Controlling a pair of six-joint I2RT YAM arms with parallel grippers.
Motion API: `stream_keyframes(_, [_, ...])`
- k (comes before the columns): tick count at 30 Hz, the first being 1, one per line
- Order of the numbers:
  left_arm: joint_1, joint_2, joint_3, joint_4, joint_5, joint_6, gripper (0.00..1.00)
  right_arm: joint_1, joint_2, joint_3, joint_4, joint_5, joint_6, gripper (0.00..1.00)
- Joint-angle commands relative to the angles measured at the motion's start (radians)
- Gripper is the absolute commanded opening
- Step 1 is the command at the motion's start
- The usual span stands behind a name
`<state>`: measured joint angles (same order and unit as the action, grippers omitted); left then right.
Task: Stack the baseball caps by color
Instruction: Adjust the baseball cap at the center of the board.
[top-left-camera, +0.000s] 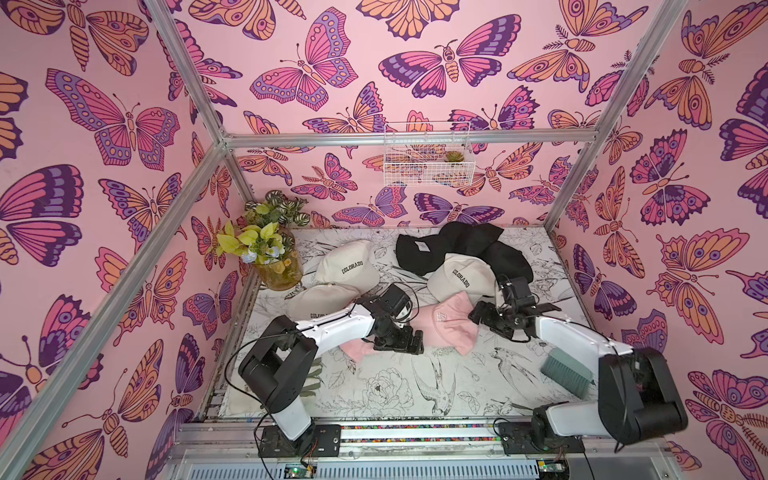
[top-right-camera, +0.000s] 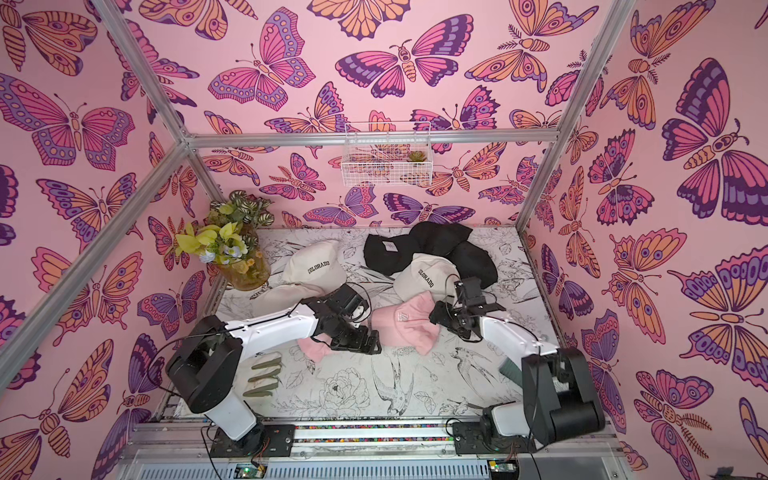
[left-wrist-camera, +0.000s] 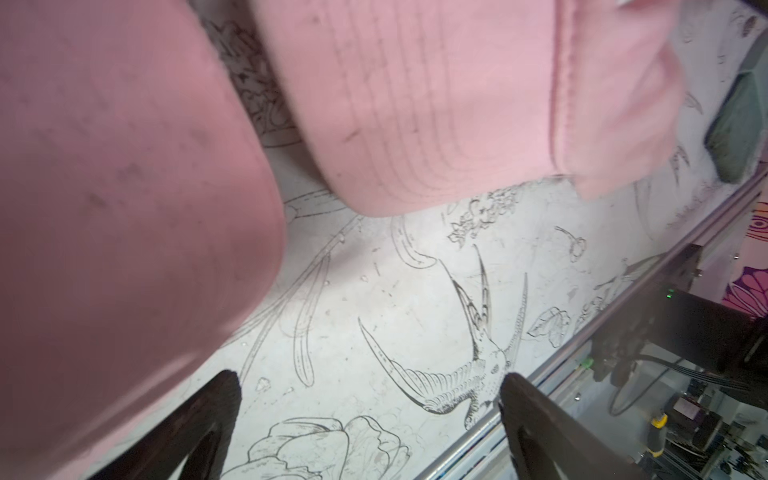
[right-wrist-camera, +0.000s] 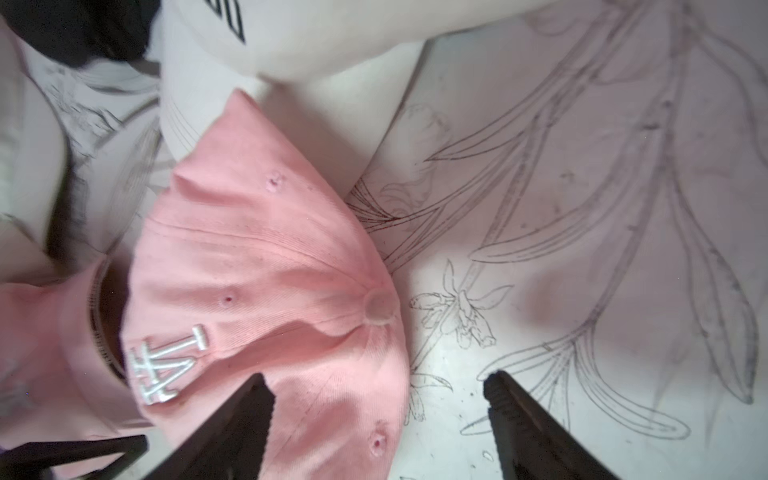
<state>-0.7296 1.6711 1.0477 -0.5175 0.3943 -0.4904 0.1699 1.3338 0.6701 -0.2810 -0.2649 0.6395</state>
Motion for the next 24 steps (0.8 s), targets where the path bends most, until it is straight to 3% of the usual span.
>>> stream_keyframes(1, [-0.004,0.001,0.055,0.010,0.066,-0.009,1.00,-0.043,-0.080,-0.094,0.051,-0.156,0.131,0.92])
stream_keyframes(4, [-0.002,0.030,0.095,0.023,0.044,-0.014,1.00,-0.044,-0.122,-0.171,0.121,-0.240,0.236,0.99])
stream_keyframes(9, [-0.001,0.091,0.150,0.067,0.044,-0.042,1.00,-0.042,-0.098,-0.308,0.372,-0.306,0.453,0.99])
stream_keyframes(20, [-0.002,0.185,0.173,0.100,0.010,-0.051,1.00,0.017,0.131,-0.331,0.760,-0.357,0.589,1.00])
stream_keyframes(24, [-0.002,0.197,0.150,0.100,0.023,-0.067,1.00,0.030,0.215,-0.340,1.019,-0.349,0.661,0.88])
